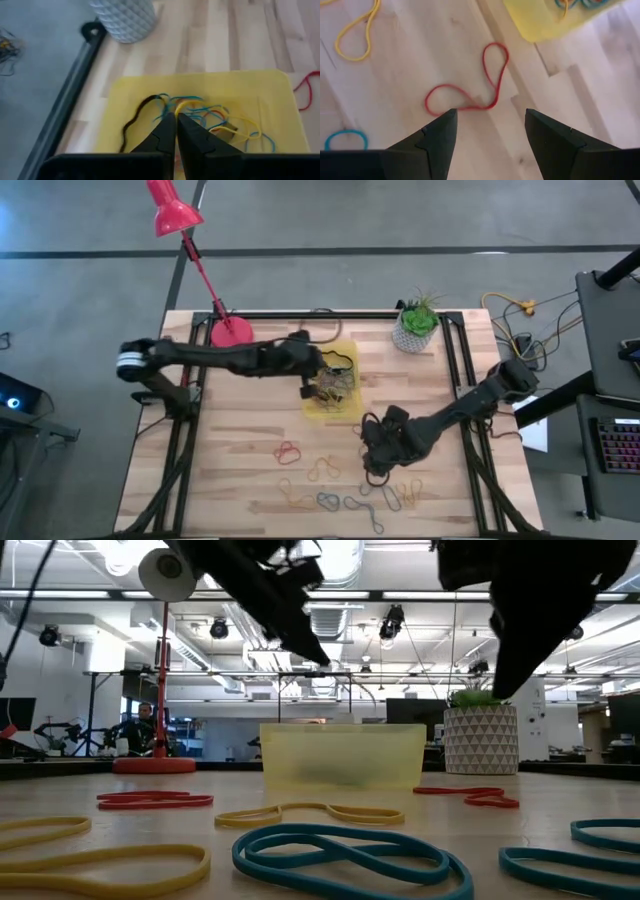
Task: Pick and place rubber bands into bin
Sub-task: Put the yellow rubber band into the yellow bin, then put the red rubber band into the yellow bin
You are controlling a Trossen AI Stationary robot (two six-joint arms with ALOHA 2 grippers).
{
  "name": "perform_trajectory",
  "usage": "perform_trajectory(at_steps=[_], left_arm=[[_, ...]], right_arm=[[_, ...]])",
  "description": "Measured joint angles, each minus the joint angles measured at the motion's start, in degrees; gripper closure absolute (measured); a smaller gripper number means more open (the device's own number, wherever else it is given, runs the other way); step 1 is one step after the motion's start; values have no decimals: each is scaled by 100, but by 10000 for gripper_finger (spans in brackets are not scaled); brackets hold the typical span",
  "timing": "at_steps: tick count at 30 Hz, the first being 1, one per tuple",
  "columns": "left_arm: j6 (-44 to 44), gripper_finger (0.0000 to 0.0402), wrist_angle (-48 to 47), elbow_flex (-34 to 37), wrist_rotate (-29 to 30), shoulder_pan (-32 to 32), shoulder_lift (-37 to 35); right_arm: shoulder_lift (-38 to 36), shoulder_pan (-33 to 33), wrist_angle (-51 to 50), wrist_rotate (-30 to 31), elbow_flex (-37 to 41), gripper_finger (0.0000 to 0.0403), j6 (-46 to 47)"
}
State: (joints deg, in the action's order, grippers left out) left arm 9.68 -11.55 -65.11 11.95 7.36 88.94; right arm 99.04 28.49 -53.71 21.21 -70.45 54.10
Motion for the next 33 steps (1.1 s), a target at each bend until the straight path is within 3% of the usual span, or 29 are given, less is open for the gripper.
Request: perform_trajectory(at_steps=[6,10,13,22,27,33], left_arm=[[-195,388,-749,-310,-206,-9,827],[-844,345,-901,-191,-792,-110,876],[-1323,302,-1000,-139,-856,-196,825],[-2225,198,-1057,-124,-838,-522,-299],[-2618,177,-1427,-124,-834,-710,-1079],[-2885,175,-2231,-106,-808,-788,-1679]], right_arm=[[0,301,-37,149,11,183,531],[49,430,-14,256,50,183,324],[133,433,44,194,180,183,153],[-107,-207,1261,-935,1274,183,1388],[-218,-725,1470,-1365,1490,183,1729],[-217,-1119,1673,-1374,1408,183,1741]])
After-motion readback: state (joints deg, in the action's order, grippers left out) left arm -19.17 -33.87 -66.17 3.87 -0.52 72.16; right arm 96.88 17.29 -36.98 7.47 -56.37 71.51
